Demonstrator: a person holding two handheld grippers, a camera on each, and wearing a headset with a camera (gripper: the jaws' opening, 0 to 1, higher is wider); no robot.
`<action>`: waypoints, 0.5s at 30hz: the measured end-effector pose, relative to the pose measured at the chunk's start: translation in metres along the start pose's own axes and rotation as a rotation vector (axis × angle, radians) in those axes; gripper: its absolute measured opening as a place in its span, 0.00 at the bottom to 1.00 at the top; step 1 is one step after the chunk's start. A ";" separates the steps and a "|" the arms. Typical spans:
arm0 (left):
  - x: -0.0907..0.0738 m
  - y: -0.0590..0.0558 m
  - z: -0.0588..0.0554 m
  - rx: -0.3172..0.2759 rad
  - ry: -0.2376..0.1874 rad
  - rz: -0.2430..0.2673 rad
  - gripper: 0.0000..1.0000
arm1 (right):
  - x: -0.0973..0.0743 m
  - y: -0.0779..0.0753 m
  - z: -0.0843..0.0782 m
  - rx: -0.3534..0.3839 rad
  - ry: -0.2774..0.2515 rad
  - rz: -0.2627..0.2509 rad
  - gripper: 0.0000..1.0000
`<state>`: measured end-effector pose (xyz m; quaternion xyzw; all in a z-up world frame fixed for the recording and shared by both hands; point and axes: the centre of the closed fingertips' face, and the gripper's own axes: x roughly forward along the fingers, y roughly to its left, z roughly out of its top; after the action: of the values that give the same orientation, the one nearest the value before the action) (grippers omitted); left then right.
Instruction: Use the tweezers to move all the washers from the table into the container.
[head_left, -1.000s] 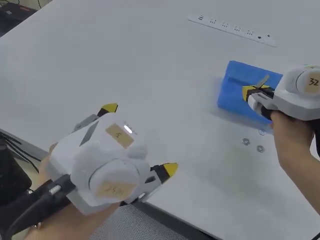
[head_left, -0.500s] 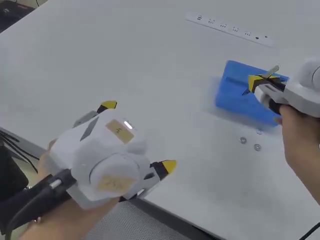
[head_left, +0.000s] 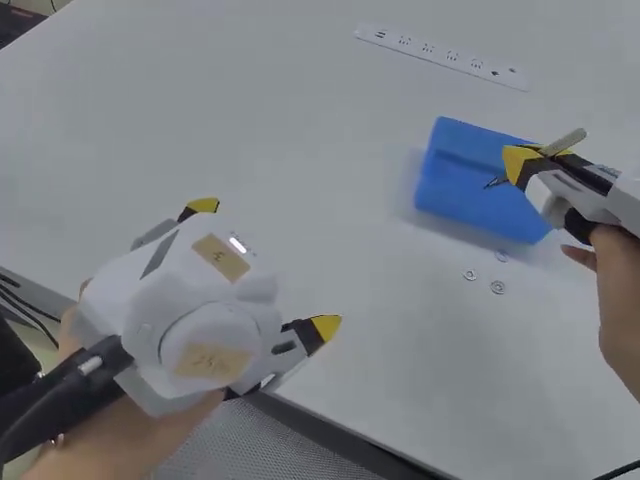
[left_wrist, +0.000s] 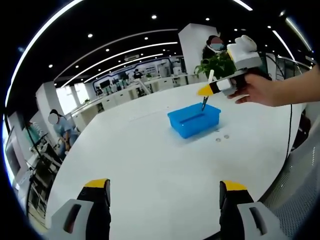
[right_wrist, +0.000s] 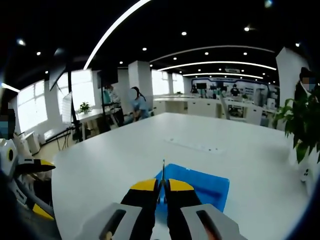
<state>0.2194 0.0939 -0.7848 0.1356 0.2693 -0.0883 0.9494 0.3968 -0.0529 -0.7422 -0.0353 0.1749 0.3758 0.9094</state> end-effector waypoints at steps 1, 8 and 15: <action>0.000 0.000 0.000 -0.001 0.000 0.000 0.93 | -0.002 0.000 -0.002 -0.005 0.003 -0.001 0.03; 0.000 0.000 -0.001 0.000 0.003 -0.001 0.93 | -0.014 0.006 -0.028 0.015 0.047 0.004 0.04; 0.000 -0.001 -0.001 0.003 0.007 -0.006 0.93 | -0.016 0.009 -0.051 0.024 0.092 0.007 0.04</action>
<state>0.2188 0.0933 -0.7863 0.1367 0.2730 -0.0913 0.9479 0.3654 -0.0673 -0.7834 -0.0408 0.2211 0.3748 0.8994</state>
